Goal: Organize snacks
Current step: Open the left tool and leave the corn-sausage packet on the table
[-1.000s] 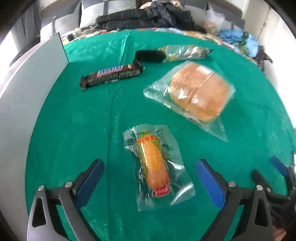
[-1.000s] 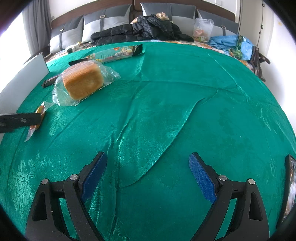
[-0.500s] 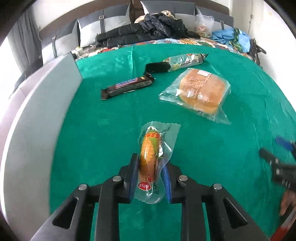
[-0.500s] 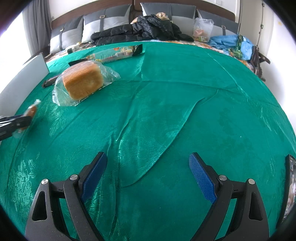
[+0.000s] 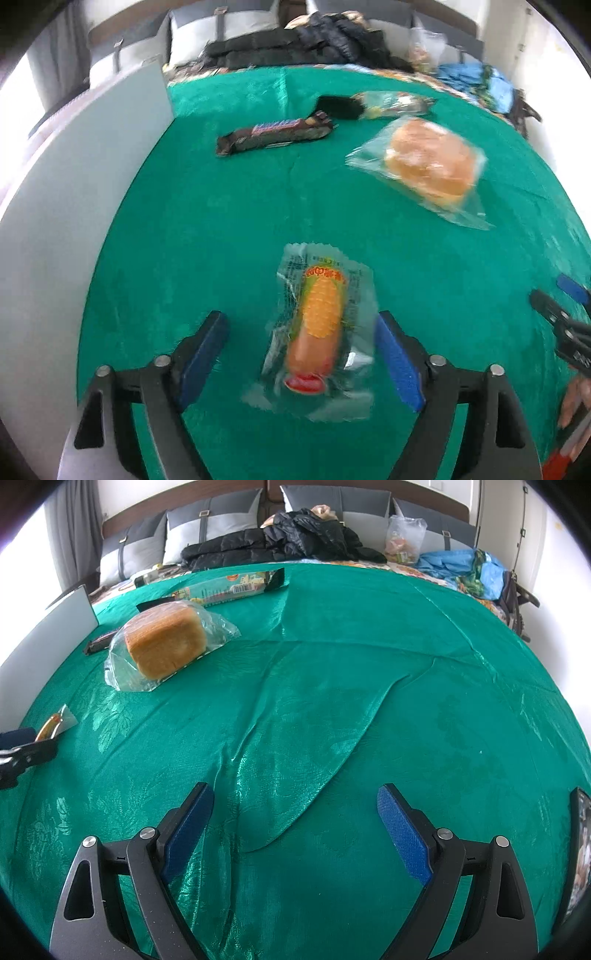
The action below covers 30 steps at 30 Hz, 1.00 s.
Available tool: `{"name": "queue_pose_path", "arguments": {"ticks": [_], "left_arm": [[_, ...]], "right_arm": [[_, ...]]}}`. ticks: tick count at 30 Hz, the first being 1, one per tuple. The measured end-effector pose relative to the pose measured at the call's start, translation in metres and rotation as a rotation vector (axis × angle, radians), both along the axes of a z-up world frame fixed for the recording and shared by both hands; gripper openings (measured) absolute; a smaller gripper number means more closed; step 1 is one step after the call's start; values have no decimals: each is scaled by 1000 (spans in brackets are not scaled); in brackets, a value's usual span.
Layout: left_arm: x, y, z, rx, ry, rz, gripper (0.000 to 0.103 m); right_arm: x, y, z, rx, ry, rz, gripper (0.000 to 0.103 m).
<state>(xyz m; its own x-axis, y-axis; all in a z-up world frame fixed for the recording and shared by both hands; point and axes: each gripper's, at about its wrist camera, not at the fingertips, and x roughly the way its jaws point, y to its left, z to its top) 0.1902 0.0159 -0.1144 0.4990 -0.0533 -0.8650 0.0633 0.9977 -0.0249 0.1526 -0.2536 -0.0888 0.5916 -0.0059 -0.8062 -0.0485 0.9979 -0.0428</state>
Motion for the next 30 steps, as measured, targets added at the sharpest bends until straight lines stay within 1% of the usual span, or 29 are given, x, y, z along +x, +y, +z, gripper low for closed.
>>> {"name": "queue_pose_path", "arguments": {"ticks": [2,4,6,10,15,30], "left_arm": [[3,1,-5,20,-2,10,96],[4,6,-8,22,-14,19,103],[6,10,-10,16,-31,22,103],[9,13,-10,14,-40,23,103],[3,13,-12,19,-99,14,103],[4,15,-11,17,-99,14,103]], "right_arm": [[0,0,0,0,0,0,92],[0,0,0,0,0,0,92],[0,0,0,0,0,0,92],[0,1,0,0,0,0,92],[0,1,0,0,0,0,92],[0,2,-1,-1,0,-1,92]]}}
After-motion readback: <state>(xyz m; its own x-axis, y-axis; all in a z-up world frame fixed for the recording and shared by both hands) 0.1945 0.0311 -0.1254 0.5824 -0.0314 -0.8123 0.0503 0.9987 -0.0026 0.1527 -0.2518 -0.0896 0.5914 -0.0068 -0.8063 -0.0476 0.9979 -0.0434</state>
